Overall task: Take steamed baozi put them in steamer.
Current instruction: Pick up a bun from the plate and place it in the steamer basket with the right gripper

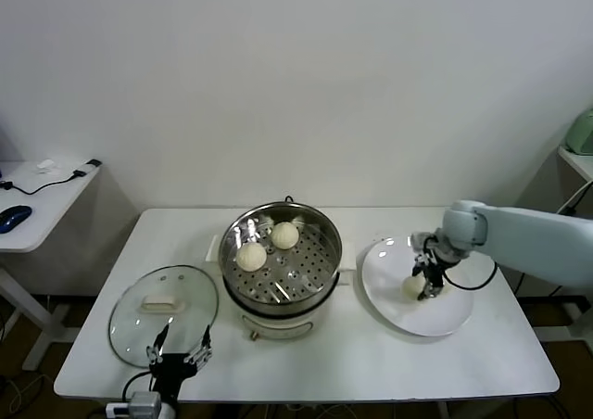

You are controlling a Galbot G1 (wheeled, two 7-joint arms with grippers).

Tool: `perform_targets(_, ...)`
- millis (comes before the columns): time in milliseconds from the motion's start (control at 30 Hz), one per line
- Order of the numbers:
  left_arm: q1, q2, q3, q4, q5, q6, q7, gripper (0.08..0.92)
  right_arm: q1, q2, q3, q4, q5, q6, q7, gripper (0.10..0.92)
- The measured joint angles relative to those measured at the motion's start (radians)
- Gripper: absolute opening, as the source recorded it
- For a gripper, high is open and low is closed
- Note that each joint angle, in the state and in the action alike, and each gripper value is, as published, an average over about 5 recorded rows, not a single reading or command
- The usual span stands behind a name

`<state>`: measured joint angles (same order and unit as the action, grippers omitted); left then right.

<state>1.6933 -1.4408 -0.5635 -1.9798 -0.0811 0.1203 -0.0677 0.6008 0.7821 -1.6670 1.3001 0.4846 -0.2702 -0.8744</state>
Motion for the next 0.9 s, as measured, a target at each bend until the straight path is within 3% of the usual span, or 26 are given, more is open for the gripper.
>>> perform_targets(500, 0.013, 0.006, 0.004, -0.018, 0.005, -0.002, 0.0, 0.823, 0.377, 0.234, 0.006, 0.172, 0.044, 0.261, -0.109, 0.611)
perform_targets(900, 0.021, -0.006, 0.003, -0.027, 0.012, -0.005, -0.001, 0.823, 0.271, 0.452, 0.048, 0.212, -0.165, 0.523, -0.072, 0.611)
